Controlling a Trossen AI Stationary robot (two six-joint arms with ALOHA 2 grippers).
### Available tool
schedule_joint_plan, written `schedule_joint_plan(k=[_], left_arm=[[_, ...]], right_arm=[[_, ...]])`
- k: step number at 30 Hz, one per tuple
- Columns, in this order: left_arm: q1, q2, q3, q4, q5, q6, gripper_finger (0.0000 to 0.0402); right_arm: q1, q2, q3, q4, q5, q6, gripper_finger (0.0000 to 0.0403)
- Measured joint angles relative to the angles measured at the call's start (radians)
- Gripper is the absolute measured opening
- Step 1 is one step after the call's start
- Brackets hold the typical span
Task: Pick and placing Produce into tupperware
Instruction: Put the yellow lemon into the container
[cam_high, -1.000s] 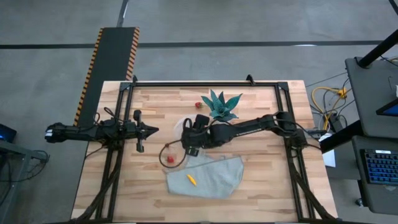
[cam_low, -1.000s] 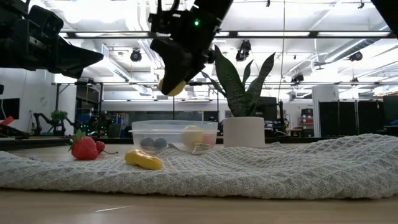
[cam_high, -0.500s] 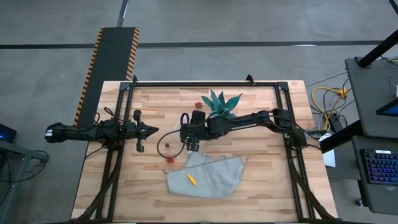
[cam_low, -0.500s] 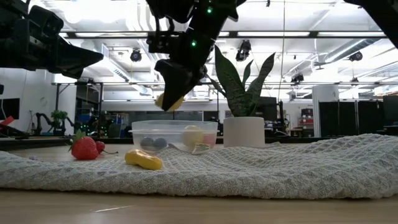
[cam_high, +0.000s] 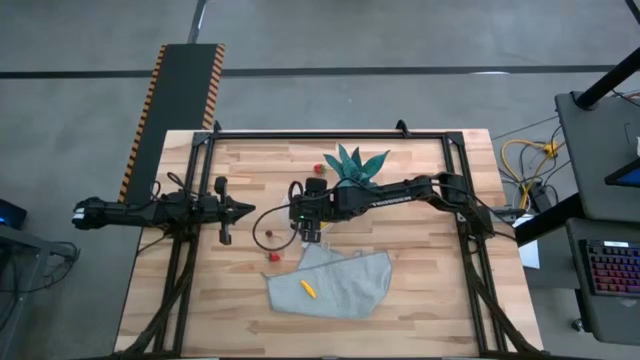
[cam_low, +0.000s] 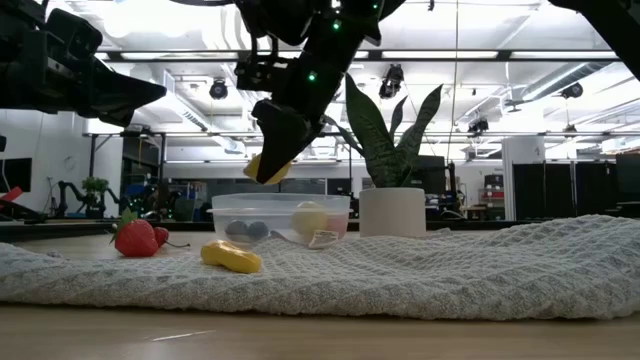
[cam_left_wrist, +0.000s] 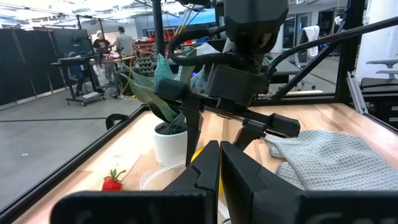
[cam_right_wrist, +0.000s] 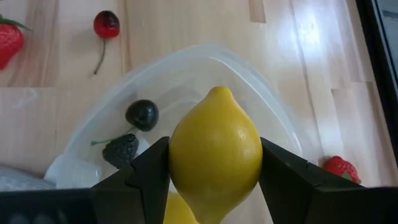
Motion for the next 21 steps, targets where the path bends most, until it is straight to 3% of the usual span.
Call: schedule_joint_plan(k=[15, 21], left_arm=[[0.000, 0.000, 0.000, 0.000, 0.000, 0.000, 0.0000], [0.000, 0.000, 0.000, 0.000, 0.000, 0.000, 0.0000]], right_arm=[[-0.005, 0.000, -0.019, 0.021, -0.083, 0.001, 0.0193], [-0.005, 0.000, -0.034, 0.021, -0.179, 0.012, 0.0193]])
